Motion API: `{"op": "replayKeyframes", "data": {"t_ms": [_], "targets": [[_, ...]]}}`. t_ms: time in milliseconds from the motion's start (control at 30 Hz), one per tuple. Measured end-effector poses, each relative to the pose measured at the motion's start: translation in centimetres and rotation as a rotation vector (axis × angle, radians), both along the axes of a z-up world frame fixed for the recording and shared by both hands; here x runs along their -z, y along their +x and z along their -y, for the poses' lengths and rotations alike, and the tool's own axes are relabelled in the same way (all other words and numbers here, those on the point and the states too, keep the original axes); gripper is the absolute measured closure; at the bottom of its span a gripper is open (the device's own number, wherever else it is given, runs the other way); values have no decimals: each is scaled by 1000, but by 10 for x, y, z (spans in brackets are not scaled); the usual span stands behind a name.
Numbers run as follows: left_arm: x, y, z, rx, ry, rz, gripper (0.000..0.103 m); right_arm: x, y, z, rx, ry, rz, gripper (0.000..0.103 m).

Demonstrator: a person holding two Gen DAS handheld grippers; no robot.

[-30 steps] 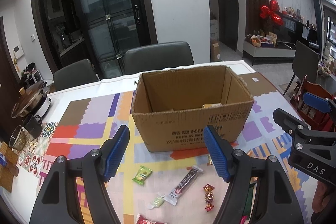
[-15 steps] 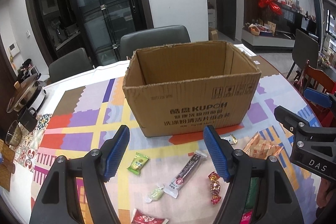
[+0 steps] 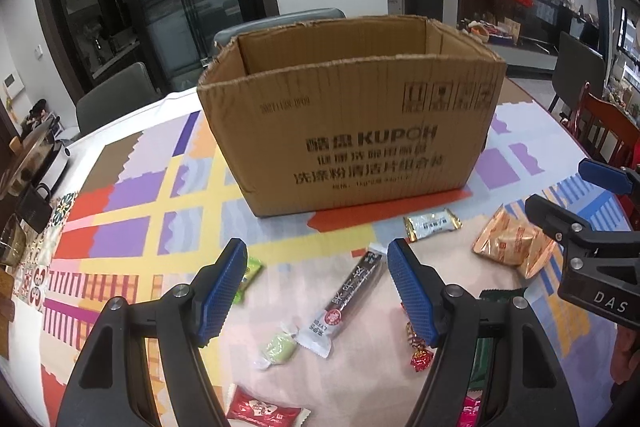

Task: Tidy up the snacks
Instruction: 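Withdraw both open tools from the box toward the remaining snacks, then close left tool on dark stick snack while right tool grasps orange Fortune Biscuits packet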

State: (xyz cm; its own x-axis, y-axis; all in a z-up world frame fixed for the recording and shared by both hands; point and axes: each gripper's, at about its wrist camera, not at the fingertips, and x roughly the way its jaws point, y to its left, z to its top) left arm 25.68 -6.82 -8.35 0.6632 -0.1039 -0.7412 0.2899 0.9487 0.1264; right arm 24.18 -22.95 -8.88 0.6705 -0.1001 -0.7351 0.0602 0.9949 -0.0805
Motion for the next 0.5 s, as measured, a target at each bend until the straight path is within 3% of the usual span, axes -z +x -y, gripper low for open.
{"op": "replayKeyframes", "data": {"t_ms": [500], "targets": [[39, 1, 5, 25, 26, -79, 32, 39, -1, 4, -3, 9, -78, 19]]}}
